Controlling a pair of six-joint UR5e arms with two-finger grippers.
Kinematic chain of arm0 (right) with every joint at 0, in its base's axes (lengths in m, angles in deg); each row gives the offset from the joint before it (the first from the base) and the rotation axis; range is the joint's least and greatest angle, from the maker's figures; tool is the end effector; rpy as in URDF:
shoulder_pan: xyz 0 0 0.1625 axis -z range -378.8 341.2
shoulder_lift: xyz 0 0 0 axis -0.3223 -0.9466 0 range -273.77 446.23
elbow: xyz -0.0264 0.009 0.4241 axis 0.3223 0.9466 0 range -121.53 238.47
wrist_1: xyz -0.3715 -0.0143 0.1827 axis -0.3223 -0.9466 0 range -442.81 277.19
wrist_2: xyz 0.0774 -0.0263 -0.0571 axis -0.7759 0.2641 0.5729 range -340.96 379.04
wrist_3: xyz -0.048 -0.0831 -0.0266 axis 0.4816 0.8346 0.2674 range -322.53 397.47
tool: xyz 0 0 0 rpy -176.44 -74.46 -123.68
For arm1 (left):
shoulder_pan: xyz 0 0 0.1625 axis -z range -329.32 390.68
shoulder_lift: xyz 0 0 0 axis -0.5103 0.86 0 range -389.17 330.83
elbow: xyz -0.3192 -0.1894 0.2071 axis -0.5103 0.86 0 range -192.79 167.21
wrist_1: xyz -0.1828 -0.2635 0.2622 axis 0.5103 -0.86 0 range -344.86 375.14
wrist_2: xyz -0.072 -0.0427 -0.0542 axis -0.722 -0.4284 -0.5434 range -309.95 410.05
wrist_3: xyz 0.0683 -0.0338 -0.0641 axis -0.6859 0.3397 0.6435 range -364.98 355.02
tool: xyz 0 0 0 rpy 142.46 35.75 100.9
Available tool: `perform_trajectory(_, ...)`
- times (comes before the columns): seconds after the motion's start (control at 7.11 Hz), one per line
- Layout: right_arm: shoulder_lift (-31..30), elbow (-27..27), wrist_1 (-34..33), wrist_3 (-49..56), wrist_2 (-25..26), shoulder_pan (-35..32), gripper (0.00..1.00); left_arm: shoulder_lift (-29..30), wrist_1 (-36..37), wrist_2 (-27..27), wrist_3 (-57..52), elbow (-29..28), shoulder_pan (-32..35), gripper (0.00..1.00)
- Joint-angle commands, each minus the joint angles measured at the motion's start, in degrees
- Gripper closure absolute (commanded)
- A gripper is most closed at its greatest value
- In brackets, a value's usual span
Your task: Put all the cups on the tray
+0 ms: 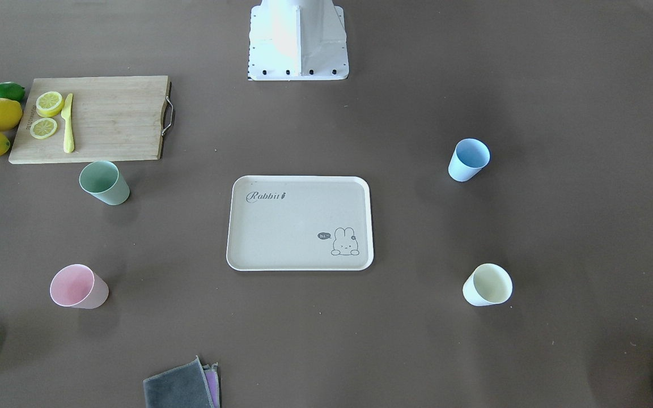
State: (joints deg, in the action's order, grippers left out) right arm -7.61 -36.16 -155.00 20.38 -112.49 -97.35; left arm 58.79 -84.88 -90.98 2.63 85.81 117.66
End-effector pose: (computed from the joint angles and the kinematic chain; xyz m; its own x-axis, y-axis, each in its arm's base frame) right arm -0.0298 -0.4856 0.6200 0.7165 -0.0672 0.6943 -0.0233 0.9925 0.1201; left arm -0.0301 -0.4901 0.5741 0.6177 0.1255 -0.7764 0.0315 0.9824 0.1839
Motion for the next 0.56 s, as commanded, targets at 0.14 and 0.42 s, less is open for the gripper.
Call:
perform_trajectory(0.14,-0.5,-0.7,0.1,-0.2,-0.1,-0.3,0.0,-0.2,-0.4,2.3,0.2,0.8,0.0,0.02)
perform_trajectory(0.42,0.1,-0.5,0.1,-0.3,-0.4,-0.1,0.0,-1.7,-0.6,2.3,2.0,3.4,0.1,0.02)
